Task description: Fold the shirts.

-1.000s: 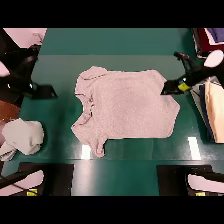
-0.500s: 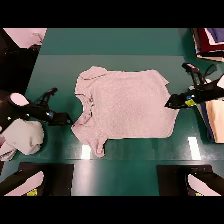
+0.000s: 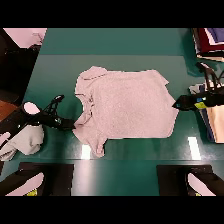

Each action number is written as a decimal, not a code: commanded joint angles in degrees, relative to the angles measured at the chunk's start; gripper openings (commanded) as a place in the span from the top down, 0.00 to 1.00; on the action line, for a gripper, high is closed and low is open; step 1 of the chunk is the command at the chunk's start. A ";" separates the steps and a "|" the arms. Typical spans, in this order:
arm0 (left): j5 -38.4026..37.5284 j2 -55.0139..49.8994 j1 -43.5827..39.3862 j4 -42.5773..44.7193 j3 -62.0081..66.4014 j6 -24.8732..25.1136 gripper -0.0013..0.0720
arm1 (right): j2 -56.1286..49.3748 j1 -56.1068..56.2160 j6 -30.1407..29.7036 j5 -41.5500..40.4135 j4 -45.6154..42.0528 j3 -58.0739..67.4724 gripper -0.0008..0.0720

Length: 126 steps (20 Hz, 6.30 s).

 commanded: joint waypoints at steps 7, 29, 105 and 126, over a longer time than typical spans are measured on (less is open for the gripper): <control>-1.11 0.24 -0.24 -3.67 3.96 -1.16 0.96 | 2.34 -18.12 -1.66 -0.44 6.14 -19.93 0.49; -8.11 3.96 4.00 -4.24 14.62 -0.74 0.96 | -1.16 -17.73 -2.97 -1.62 -3.69 -15.72 0.97; -19.41 -8.92 12.81 10.51 27.23 -3.67 0.18 | -13.57 -6.27 -3.04 -5.81 4.57 4.28 0.56; -0.96 4.46 12.70 -12.98 -9.49 -0.55 0.88 | -7.80 -7.41 -3.06 -3.50 6.97 2.27 0.56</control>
